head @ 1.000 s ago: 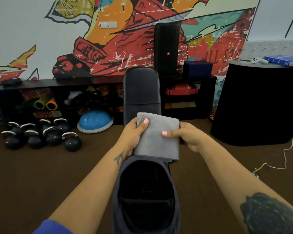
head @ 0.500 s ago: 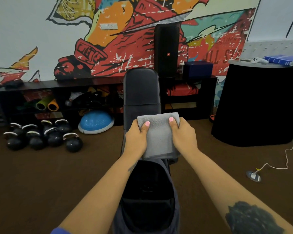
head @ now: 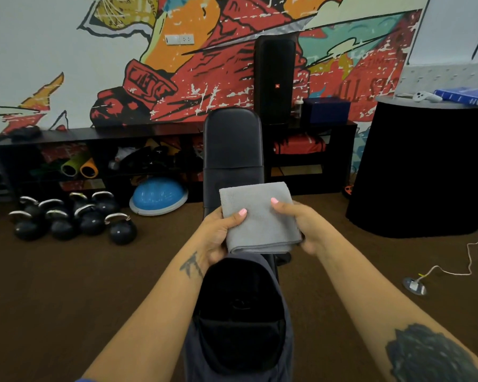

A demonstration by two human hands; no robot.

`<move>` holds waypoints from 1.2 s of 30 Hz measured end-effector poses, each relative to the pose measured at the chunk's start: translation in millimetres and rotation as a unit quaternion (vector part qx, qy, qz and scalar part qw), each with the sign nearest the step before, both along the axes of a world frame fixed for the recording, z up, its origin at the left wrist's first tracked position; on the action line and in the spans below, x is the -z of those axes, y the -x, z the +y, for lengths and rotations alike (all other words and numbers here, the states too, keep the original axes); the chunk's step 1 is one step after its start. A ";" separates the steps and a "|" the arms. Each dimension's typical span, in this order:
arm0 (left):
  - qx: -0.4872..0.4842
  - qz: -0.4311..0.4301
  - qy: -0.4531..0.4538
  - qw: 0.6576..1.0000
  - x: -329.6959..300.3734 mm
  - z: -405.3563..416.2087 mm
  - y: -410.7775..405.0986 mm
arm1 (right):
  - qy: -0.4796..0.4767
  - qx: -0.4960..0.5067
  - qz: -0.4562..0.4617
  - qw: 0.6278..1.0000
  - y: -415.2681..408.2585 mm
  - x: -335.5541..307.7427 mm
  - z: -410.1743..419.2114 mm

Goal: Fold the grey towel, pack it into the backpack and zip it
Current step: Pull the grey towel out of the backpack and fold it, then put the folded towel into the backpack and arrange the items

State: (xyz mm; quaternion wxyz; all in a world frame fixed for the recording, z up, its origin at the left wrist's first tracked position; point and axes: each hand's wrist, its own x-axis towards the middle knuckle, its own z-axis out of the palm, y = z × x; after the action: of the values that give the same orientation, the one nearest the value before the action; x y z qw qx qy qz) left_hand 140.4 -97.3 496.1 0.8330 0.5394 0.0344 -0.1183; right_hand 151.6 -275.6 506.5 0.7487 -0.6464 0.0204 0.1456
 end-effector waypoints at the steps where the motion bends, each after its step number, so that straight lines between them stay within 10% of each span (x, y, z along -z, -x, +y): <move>1: -0.004 -0.003 0.000 1.000 0.1 1.7 0.4 | 0.020 -0.028 0.020 0.999 1.1 1.7 -2.9; 5: -0.008 -0.019 -0.008 1.000 5.8 7.3 0.4 | 0.037 -0.044 0.053 0.997 4.5 3.5 -8.8; 12: -0.076 -0.024 0.099 0.992 20.1 -8.4 3.0 | -0.325 -0.040 0.035 0.944 13.9 33.8 -7.3; 18: -0.141 -0.025 0.106 0.984 46.3 -18.3 4.0 | -0.406 -0.037 0.005 0.913 23.3 61.9 18.0; 36: -0.066 0.182 -0.144 0.970 190.9 28.1 -44.5 | -0.094 0.167 0.140 0.971 -38.7 156.2 18.9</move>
State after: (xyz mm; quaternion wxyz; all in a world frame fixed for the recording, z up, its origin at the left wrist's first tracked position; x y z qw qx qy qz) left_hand 184.9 -69.1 305.2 0.7321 0.6199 0.2375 -0.1531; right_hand 190.3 -256.7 350.3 0.8092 -0.5341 0.2194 0.1087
